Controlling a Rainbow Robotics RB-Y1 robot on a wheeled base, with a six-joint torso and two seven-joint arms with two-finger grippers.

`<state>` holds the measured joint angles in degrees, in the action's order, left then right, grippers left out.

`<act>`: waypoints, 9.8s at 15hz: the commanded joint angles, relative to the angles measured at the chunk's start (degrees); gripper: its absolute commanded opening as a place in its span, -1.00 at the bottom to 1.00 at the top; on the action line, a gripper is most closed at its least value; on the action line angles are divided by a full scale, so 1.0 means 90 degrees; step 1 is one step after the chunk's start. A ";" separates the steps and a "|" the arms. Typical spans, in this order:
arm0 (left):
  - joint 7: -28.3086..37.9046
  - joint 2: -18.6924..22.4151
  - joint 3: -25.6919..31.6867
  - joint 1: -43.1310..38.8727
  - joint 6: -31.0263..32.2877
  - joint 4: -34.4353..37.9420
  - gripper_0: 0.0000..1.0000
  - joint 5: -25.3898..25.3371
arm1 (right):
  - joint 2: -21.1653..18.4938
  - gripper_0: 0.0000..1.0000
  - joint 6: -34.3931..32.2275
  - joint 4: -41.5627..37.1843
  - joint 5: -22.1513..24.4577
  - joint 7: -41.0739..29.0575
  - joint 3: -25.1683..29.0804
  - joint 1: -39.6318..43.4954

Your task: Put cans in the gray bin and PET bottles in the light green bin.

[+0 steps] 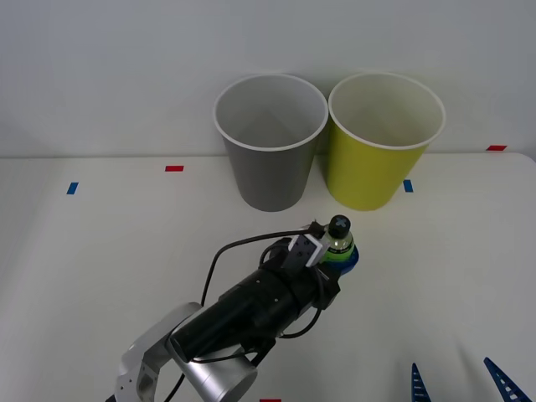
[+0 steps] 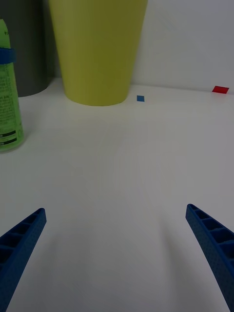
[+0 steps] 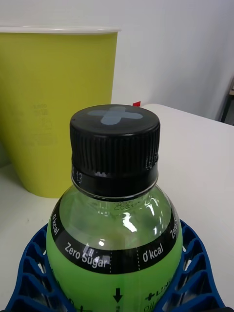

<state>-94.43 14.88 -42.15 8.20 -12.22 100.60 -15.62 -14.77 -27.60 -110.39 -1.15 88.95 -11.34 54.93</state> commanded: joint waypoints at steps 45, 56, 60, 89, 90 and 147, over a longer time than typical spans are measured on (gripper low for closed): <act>0.0121 -0.1764 0.2994 0.5622 -0.2226 -0.2370 -0.99 -0.0804 | 0.0000 1.00 0.0000 0.0000 0.0000 0.0000 0.0000 0.0000; 0.0453 -0.1764 0.2369 0.5612 -0.1670 -0.2760 -0.99 -0.1165 | 0.0000 1.00 0.0000 0.0000 0.0000 0.0000 0.0000 0.0000; 0.0375 -0.1764 0.2310 0.5612 -0.1523 -0.2809 -0.99 -0.1136 | 0.0000 1.00 0.0000 0.0000 0.0000 0.0000 0.0000 0.0000; 0.0326 -0.1243 0.3130 0.4167 -0.5273 0.1546 1.00 -0.1321 | 0.0000 1.00 0.0000 0.0000 0.0000 0.0000 0.0000 0.0000; 0.0287 -0.1175 0.3228 0.3932 -0.5273 0.1791 1.00 -0.1302 | 0.0000 1.00 0.0000 0.0000 0.0000 0.0000 0.0000 0.0000; -0.0679 0.0407 0.2613 -0.7181 0.4649 0.1234 1.00 0.0778 | 0.0000 1.00 0.0000 0.0000 0.0000 0.0000 0.0000 0.0000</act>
<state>-100.53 19.01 -19.13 -55.60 29.36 111.71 -8.41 -14.77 -27.60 -110.39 -1.15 88.95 -11.34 54.93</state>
